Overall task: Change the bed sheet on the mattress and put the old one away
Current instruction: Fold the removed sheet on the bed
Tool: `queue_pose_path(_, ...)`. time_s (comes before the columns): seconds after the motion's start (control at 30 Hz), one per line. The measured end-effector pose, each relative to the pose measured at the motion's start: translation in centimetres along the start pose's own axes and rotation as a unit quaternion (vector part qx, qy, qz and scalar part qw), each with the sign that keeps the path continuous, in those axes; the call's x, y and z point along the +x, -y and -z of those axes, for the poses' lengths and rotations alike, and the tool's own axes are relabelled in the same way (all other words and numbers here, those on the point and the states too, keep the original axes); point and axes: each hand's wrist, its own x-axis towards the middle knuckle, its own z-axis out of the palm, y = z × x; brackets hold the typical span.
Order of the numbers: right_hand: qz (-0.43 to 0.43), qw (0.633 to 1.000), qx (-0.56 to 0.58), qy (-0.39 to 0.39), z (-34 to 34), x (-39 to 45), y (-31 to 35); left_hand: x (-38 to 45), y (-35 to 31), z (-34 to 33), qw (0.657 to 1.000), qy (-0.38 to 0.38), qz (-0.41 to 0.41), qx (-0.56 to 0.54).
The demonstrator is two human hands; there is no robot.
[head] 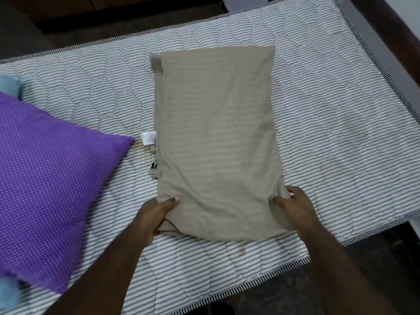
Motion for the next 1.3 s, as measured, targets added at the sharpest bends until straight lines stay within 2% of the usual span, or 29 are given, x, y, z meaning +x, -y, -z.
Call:
queue_pose_path(0.13,0.007,1.0,0.025,-0.009,0.0,-0.1,1.2,1.0,-1.0,0.5,0.999,-0.04,-0.029,-0.013)
queue_pose_path(0.23,0.029,0.999,0.038,-0.001,-0.4,-0.1,2.4,2.6,-3.3,0.4,0.984,-0.136,-0.103,0.059)
queue_pose_path(0.3,0.037,0.999,0.036,-0.005,-0.3,0.6,4.1,3.4,-5.9,0.4,0.973,-0.157,-0.146,0.081)
queue_pose_path(0.43,0.091,0.995,0.025,-0.035,-0.4,4.0,9.3,5.3,-12.5,-0.5,0.964,-0.147,-0.202,0.094)
queue_pose_path(0.5,0.104,0.993,0.057,-0.027,-0.5,6.3,12.0,6.9,-15.6,-1.4,0.96,-0.142,-0.221,0.101)
queue_pose_path(0.67,0.112,0.979,0.172,0.011,-0.2,14.7,19.8,11.4,-23.2,-4.1,0.951,-0.147,-0.237,0.13)
queue_pose_path(0.8,0.17,0.974,0.151,0.012,0.1,22.3,26.2,15.3,-28.8,-5.8,0.933,-0.202,-0.247,0.164)
queue_pose_path(0.87,0.183,0.97,0.154,0.034,0.0,25.1,28.7,17.0,-31.0,-6.5,0.94,-0.206,-0.232,0.141)
queue_pose_path(0.97,0.149,0.958,0.223,0.096,-0.3,27.9,30.7,19.2,-32.9,-7.6,0.959,-0.17,-0.213,0.075)
queue_pose_path(1.07,0.12,0.954,0.248,0.12,-0.6,29.6,30.5,21.0,-33.3,-7.2,0.964,-0.179,-0.188,0.055)
queue_pose_path(1.13,0.138,0.962,0.223,0.08,-0.6,29.9,29.4,21.4,-33.2,-6.2,0.944,-0.229,-0.218,0.095)
queue_pose_path(1.2,0.181,0.971,0.158,0.02,-0.6,30.0,28.5,21.5,-33.0,-5.4,0.899,-0.288,-0.268,0.191)
queue_pose_path(1.27,0.219,0.964,0.15,-0.013,-0.5,29.4,28.2,21.0,-33.1,-5.5,0.866,-0.301,-0.309,0.252)
queue_pose_path(1.3,0.231,0.955,0.185,-0.006,-0.4,29.0,28.3,20.6,-33.1,-5.7,0.859,-0.299,-0.325,0.259)
